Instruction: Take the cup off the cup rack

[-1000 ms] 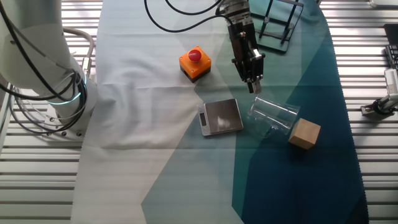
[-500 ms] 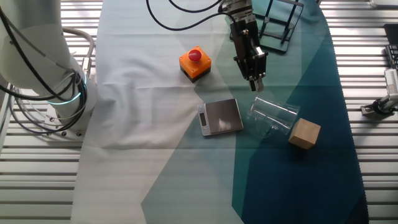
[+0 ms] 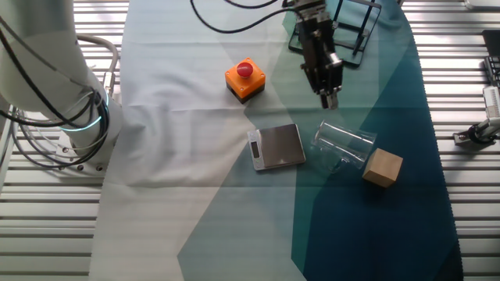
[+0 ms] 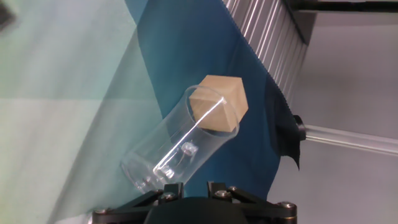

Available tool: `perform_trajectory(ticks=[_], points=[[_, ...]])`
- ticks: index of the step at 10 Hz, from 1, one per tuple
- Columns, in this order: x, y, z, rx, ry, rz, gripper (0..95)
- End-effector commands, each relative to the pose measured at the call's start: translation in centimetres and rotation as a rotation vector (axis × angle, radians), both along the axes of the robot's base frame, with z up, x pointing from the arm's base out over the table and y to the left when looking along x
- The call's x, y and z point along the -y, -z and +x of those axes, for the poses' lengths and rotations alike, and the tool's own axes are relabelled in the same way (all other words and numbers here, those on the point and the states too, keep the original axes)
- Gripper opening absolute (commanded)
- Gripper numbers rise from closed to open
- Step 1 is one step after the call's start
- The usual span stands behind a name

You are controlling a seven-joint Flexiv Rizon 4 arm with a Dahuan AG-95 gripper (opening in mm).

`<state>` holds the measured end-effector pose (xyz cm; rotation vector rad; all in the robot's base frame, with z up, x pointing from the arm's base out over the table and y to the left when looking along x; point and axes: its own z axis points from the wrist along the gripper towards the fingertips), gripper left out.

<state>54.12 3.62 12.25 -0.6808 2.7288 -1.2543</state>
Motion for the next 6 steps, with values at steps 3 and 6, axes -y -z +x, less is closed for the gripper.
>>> perform_trajectory(ticks=[3, 6], points=[[-0.86, -0.50, 0.99, -0.030, 0.054, 0.304, 0.0], [-1.23, -0.33, 1.07, -0.064, 0.172, 0.764, 0.0]])
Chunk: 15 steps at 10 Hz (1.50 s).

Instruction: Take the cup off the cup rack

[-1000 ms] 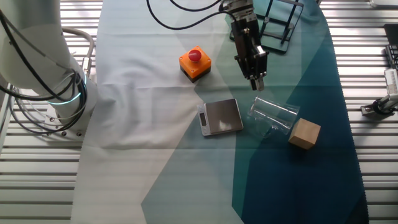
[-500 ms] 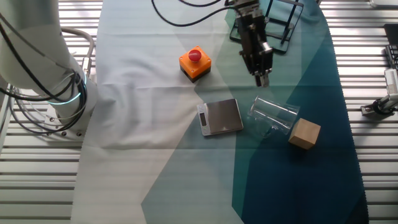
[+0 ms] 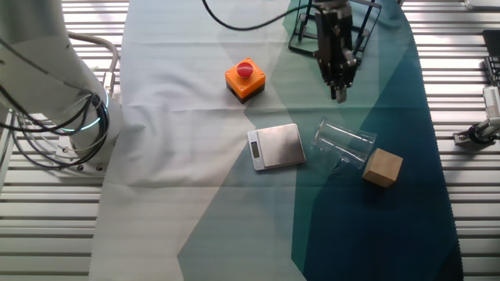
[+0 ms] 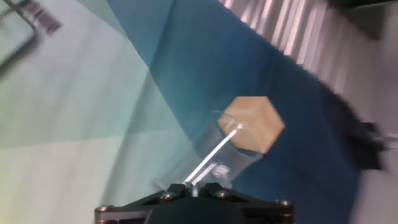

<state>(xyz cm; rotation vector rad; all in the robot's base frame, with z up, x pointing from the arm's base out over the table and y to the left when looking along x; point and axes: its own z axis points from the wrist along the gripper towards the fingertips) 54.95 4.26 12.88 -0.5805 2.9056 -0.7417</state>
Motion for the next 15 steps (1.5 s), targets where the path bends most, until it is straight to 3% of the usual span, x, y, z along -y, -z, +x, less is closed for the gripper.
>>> perform_trajectory(ticks=[1, 2, 4, 7, 12, 13, 15], points=[[-1.2, 0.5, 0.4, -0.061, 0.156, 0.548, 0.0], [-1.4, 0.6, 0.4, -0.067, 0.175, 0.570, 0.0], [-2.6, 0.8, 0.6, -0.067, 0.162, 0.521, 0.0], [-3.5, 0.4, 0.7, -0.065, 0.153, 0.484, 0.0], [-3.8, 0.0, 0.8, -0.054, 0.150, 0.492, 0.0], [-3.8, 0.0, 0.8, -0.054, 0.151, 0.492, 19.0], [-3.8, 0.0, 0.8, -0.055, 0.137, 0.489, 19.0]])
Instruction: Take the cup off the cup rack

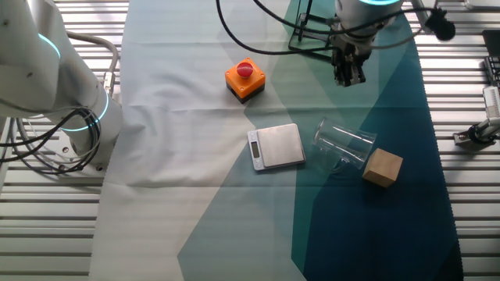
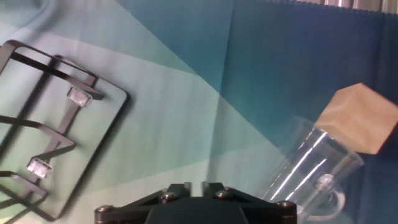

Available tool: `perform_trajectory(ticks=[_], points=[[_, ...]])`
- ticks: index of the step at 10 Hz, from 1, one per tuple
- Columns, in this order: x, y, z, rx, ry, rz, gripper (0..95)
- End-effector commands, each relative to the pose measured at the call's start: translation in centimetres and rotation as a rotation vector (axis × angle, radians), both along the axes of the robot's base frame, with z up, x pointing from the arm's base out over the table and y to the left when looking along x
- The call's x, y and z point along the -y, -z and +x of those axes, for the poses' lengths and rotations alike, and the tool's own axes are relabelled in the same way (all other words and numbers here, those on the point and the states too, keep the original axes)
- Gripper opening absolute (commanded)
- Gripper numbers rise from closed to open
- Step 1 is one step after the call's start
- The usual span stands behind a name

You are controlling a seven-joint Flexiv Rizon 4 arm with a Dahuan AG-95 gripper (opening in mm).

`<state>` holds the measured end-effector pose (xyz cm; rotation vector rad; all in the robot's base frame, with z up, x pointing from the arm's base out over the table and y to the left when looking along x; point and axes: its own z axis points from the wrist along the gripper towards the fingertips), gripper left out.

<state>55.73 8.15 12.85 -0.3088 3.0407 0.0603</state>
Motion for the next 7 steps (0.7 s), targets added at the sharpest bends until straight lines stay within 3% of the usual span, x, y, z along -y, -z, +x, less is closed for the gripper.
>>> perform_trajectory(ticks=[1, 7], points=[[0.11, -0.01, -0.02, 0.013, -0.041, -0.047, 19.0], [-0.31, -0.25, 0.02, 0.010, -0.027, -0.059, 19.0]])
